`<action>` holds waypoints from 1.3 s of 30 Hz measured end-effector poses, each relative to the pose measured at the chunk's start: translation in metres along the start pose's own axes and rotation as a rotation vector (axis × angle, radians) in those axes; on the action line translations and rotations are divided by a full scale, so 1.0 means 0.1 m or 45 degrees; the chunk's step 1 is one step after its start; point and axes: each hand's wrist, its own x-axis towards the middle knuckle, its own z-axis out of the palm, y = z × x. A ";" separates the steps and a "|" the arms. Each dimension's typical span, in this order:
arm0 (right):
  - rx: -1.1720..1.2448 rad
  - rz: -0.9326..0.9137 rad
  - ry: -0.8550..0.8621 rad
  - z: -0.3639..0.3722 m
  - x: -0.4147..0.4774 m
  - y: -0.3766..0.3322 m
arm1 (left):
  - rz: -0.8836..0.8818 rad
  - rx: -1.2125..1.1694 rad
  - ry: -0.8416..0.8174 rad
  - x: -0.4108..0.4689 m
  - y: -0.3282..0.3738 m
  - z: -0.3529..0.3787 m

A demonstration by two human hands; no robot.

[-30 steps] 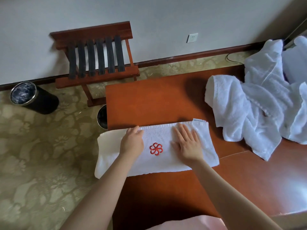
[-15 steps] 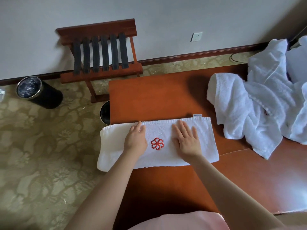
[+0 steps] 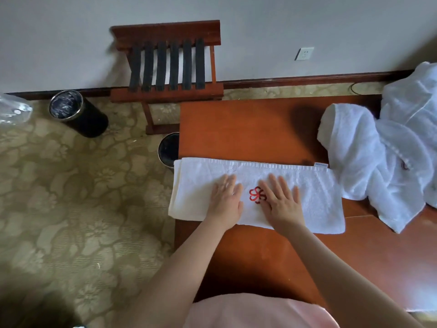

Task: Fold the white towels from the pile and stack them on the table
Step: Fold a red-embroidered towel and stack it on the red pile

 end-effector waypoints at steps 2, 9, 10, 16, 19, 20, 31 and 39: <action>-0.002 0.045 -0.010 -0.06 -0.01 0.06 | 0.051 0.025 -0.020 0.07 0.08 0.06; 0.007 0.112 0.152 -0.20 0.08 -0.32 | 0.037 0.143 0.263 -0.07 -0.21 0.18; 0.008 0.081 0.193 -0.20 0.09 -0.35 | 0.000 0.140 0.358 -0.12 -0.30 0.17; 0.081 -0.115 0.328 -0.26 0.35 -0.65 | -0.290 0.054 0.690 -0.20 -0.66 -0.06; 0.101 -0.224 0.224 -0.38 0.68 -0.98 | -0.638 -0.089 0.699 -0.11 -0.84 -0.28; 0.101 -0.254 0.171 -0.42 0.81 -1.10 | -0.740 -0.173 0.673 -0.08 -0.92 -0.34; 0.142 -0.480 0.094 -0.52 1.48 -1.84 | -0.819 -1.069 0.530 0.13 -1.33 -0.47; 0.263 -0.581 0.154 -0.51 1.44 -1.98 | -0.704 -1.303 0.415 0.02 -1.42 -0.60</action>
